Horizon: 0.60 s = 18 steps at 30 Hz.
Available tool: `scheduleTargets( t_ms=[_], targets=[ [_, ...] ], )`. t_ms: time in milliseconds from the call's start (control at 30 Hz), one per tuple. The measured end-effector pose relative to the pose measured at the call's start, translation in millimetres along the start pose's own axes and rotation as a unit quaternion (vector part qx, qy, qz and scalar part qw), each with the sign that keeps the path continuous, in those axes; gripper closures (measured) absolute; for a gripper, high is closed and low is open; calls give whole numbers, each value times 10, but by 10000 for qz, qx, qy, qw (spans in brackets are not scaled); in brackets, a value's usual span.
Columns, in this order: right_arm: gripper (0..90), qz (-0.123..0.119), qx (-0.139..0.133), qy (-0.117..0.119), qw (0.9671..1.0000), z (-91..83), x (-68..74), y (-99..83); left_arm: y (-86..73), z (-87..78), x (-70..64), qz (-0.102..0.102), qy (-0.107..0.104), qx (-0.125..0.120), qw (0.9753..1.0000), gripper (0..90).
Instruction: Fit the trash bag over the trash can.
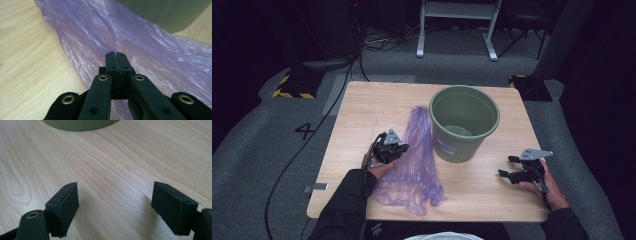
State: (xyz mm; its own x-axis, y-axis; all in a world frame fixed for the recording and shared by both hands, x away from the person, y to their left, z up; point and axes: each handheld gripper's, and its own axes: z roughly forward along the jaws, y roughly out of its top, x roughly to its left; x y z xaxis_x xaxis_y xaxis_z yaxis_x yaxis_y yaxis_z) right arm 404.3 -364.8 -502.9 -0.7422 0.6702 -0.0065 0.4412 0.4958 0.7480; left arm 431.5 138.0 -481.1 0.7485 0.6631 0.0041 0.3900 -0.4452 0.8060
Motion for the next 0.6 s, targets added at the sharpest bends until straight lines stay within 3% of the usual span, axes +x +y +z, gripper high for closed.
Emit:
scheduleTargets(
  t_ms=[333,600],
  targets=[
    [213,-27,-20,-78,10000,-8,24,-5,181,-240,-13,73,217,-579,9981,897],
    [225,-22,-22,-26,10000,-9,17,-4,243,-431,-29,114,379,-972,9945,897]
  ],
)
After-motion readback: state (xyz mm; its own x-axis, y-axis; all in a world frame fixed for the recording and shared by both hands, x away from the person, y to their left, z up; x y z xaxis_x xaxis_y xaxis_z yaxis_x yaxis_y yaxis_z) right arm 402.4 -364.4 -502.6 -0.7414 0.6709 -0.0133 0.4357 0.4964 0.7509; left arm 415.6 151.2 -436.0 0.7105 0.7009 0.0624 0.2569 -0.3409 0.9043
